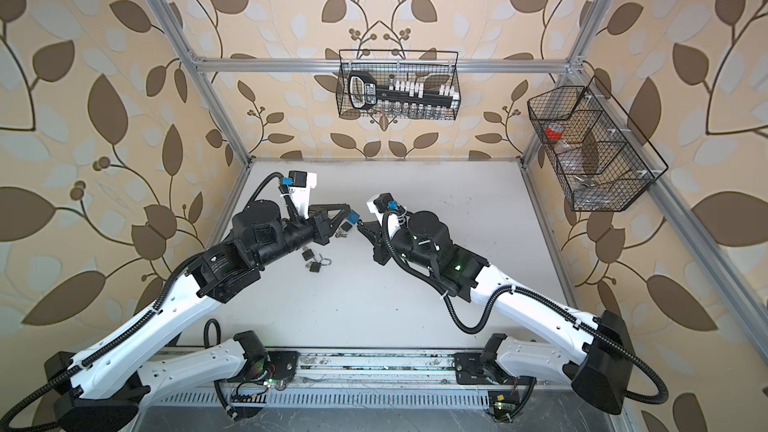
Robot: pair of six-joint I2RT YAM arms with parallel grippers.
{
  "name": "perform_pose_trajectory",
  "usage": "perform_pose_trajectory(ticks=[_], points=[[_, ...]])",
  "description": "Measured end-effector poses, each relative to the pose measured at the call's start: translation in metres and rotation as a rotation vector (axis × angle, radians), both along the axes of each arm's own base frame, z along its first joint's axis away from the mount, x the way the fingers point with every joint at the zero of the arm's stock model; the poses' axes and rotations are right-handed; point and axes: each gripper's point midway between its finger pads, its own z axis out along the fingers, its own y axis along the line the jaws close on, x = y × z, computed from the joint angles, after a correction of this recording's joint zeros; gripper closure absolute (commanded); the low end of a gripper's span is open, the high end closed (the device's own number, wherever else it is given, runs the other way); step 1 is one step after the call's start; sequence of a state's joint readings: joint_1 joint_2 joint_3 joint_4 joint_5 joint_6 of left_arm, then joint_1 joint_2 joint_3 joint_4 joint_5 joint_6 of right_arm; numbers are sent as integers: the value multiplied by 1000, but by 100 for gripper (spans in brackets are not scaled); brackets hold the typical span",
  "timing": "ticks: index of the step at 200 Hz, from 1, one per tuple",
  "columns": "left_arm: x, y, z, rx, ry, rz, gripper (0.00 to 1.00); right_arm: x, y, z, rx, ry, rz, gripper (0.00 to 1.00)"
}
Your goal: Lock with the key
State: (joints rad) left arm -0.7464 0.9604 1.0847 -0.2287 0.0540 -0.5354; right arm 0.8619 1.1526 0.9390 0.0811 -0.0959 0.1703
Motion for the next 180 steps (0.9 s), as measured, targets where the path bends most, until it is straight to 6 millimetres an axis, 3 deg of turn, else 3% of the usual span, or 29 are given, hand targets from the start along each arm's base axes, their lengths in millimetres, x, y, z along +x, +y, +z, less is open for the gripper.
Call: perform_pose_trajectory(ticks=[65,96,133,180], points=[[-1,-1,1,-4,-2,-7,100,-3,-7,3,8,-9,-11,100],[-2,-2,-1,-5,8,-17,100,-4,-7,-5,1,-2,-12,100],[-5,-3,-10,12,45,-29,100,-8,-12,-22,-4,19,-21,100],[-5,-3,3,13,24,-32,100,-7,-37,-59,-82,85,-99,100]])
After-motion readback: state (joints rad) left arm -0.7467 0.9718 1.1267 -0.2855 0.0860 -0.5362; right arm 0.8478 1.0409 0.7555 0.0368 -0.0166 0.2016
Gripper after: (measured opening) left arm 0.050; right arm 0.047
